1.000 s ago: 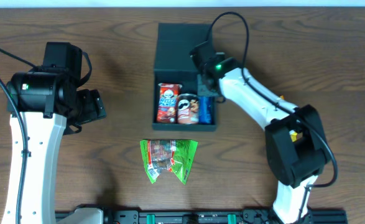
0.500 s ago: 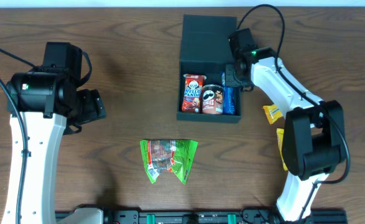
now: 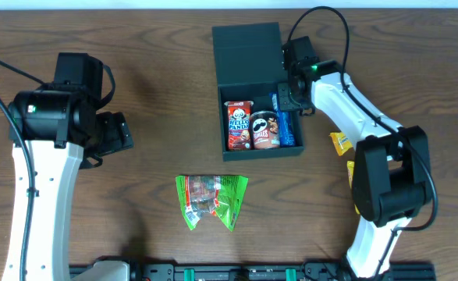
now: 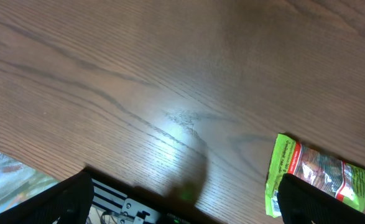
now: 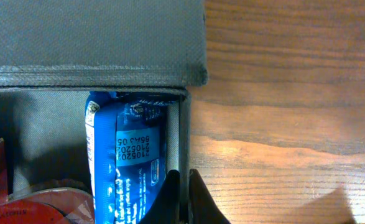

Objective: Pack container
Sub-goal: 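Move the right gripper right to the small yellow packet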

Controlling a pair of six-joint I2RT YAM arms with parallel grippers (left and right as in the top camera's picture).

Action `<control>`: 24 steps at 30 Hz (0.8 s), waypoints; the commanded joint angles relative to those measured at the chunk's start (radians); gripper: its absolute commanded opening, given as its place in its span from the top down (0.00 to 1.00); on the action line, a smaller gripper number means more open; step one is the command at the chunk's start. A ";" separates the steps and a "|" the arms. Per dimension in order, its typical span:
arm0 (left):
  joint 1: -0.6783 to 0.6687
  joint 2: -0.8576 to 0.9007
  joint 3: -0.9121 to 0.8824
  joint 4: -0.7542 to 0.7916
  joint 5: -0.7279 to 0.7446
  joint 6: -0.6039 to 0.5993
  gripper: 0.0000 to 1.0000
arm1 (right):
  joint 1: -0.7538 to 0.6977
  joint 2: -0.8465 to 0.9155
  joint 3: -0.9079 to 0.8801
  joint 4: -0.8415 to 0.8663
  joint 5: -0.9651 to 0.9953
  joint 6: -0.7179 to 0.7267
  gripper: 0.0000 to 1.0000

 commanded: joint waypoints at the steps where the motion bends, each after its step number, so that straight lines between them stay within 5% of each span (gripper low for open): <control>1: 0.005 0.001 -0.004 -0.003 -0.017 -0.003 0.05 | 0.008 0.012 -0.005 -0.016 0.002 0.024 0.98; 6: 0.005 0.001 -0.004 -0.003 -0.017 -0.003 0.05 | 0.008 -0.013 -0.005 -0.046 0.007 0.048 0.71; 12: 0.005 0.001 -0.004 -0.003 -0.017 -0.003 0.05 | 0.008 -0.135 -0.005 -0.071 0.051 0.078 0.55; 20: 0.005 0.001 -0.004 -0.003 -0.017 -0.003 0.05 | -0.045 -0.352 -0.010 -0.401 0.167 0.633 0.42; 24: 0.005 0.001 -0.004 -0.003 -0.018 -0.003 0.05 | -0.096 -0.393 -0.085 -0.394 0.163 0.754 0.39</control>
